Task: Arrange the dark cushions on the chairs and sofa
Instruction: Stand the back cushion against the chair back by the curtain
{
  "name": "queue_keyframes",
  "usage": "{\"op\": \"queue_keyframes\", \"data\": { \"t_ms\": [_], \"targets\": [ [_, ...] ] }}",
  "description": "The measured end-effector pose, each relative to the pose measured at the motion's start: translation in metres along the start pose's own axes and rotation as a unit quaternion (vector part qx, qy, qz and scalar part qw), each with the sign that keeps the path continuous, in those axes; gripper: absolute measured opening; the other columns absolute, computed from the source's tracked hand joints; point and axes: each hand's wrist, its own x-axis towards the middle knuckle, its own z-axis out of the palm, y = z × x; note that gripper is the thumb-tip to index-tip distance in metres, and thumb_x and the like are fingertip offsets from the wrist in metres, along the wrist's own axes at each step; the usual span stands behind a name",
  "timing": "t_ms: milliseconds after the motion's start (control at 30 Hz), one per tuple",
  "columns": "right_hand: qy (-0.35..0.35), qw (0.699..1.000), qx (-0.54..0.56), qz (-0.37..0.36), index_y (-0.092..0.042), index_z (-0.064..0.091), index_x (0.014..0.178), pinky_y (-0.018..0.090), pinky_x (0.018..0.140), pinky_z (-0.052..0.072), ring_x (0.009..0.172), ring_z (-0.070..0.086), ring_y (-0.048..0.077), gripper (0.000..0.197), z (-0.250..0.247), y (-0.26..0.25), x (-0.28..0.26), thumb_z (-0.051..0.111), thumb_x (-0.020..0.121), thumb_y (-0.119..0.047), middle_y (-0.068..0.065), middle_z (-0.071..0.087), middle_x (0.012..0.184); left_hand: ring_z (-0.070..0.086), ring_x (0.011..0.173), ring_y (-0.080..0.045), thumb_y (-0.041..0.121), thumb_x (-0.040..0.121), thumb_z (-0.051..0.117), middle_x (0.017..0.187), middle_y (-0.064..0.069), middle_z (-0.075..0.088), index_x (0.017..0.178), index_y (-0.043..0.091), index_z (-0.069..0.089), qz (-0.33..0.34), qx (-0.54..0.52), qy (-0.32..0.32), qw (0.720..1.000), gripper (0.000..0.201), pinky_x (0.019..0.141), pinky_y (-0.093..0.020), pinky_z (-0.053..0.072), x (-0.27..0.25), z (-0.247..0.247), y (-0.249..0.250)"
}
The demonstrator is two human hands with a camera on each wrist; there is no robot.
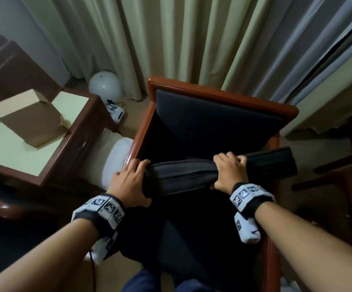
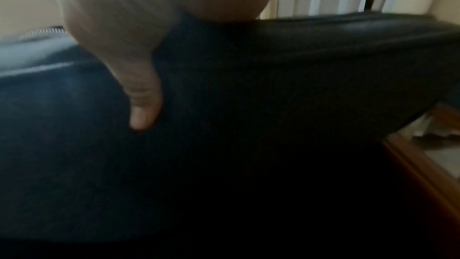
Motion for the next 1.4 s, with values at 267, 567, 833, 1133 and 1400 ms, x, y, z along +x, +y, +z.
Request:
{"op": "queue_keyframes", "data": {
  "t_ms": [267, 567, 833, 1133, 1400],
  "targets": [
    [0.069, 0.998, -0.008, 0.007, -0.018, 0.058, 0.077, 0.038, 0.075, 0.025, 0.080, 0.060, 0.027, 0.057, 0.010, 0.004, -0.002, 0.084, 0.027, -0.019, -0.003, 0.060, 0.077, 0.062, 0.103, -0.023, 0.036, 0.047, 0.083, 0.113, 0.001, 0.060, 0.122, 0.018, 0.051, 0.051, -0.136, 0.036, 0.989, 0.084, 0.083, -0.025, 0.044, 0.002, 0.020, -0.042],
    [0.087, 0.969, 0.209, 0.096, -0.023, 0.048, 0.067, 0.034, 0.067, 0.030, 0.072, 0.043, 0.021, 0.047, -0.075, 0.037, -0.005, 0.075, 0.030, -0.032, -0.013, 0.037, 0.069, 0.063, 0.080, -0.029, 0.062, 0.038, 0.066, 0.091, -0.001, 0.065, 0.114, 0.020, 0.054, 0.201, -0.123, 0.127, 0.964, 0.087, 0.067, -0.034, 0.049, 0.016, -0.105, -0.004],
    [0.014, 0.904, 0.384, 0.187, -0.023, 0.060, 0.100, 0.046, 0.089, 0.051, 0.105, 0.060, 0.031, 0.070, -0.090, 0.043, -0.021, 0.094, 0.040, -0.016, 0.006, 0.062, 0.106, 0.060, 0.099, -0.017, 0.049, 0.044, 0.075, 0.108, 0.002, 0.062, 0.123, 0.018, 0.060, 0.331, -0.236, 0.220, 0.887, 0.087, 0.083, -0.030, 0.048, 0.012, -0.182, 0.067],
    [0.071, 0.890, 0.434, 0.122, -0.009, 0.027, 0.147, 0.047, 0.115, 0.032, 0.141, 0.035, 0.022, 0.149, -0.050, 0.049, -0.067, 0.089, 0.022, -0.062, 0.009, 0.036, 0.151, 0.045, 0.114, -0.022, 0.064, 0.050, 0.071, 0.121, -0.001, 0.049, 0.141, 0.023, 0.046, 0.324, -0.133, 0.082, 0.933, 0.103, 0.100, -0.037, 0.041, 0.026, -0.111, 0.166],
    [0.088, 0.866, 0.455, 0.186, -0.015, 0.034, 0.146, 0.039, 0.113, 0.036, 0.131, 0.043, 0.015, 0.124, -0.066, 0.061, -0.101, 0.098, 0.040, -0.024, 0.001, 0.047, 0.142, 0.051, 0.118, -0.026, 0.090, 0.045, 0.055, 0.130, 0.002, 0.053, 0.145, 0.029, 0.039, 0.278, 0.017, 0.112, 0.954, 0.118, 0.101, -0.043, 0.035, 0.039, -0.085, 0.093]
  ]
}}
